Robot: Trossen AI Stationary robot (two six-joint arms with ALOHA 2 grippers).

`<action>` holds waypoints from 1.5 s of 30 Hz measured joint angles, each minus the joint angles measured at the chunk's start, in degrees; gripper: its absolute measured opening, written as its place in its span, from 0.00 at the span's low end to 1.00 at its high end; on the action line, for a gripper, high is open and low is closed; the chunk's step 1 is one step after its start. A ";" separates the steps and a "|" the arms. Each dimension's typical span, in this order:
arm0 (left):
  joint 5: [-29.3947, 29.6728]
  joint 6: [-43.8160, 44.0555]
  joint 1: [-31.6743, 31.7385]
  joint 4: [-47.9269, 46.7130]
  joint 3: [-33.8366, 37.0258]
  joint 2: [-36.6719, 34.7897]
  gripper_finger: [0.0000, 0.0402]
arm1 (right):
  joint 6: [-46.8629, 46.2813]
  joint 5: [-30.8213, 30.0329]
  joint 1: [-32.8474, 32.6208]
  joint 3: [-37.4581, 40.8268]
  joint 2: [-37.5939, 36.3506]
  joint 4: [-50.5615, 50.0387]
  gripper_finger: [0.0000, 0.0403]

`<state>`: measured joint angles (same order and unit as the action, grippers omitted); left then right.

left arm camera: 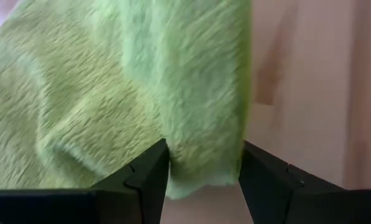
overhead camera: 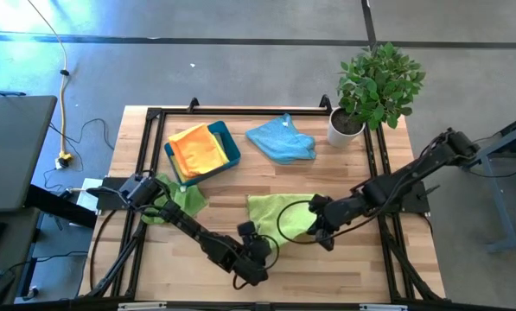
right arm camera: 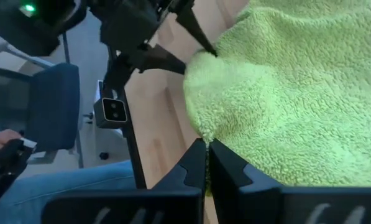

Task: Fold microfiber towels
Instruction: Fold the right green microfiber cloth

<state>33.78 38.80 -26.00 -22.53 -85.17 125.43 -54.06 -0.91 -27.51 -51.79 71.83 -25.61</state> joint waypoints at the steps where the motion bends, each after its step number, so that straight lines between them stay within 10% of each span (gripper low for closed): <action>1: 0.31 1.40 0.02 -0.86 0.00 0.00 0.42 | 0.00 0.02 0.02 0.01 -0.26 -0.02 0.00; 20: 2.91 22.94 0.11 -14.71 0.00 -0.04 0.40 | 1.37 -2.54 2.98 0.00 -5.96 -3.39 0.00; 30: -8.14 18.16 0.72 -6.21 -0.02 -0.26 0.26 | 3.56 -2.51 6.35 0.00 -5.94 -4.17 0.00; 45: -24.61 26.42 4.96 -3.22 -0.04 -2.38 0.39 | 6.56 -2.34 7.67 0.00 -5.94 -4.63 0.00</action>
<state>9.17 65.22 -21.04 -25.75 -85.21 123.05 -47.51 -3.25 -19.84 -51.79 65.89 -30.24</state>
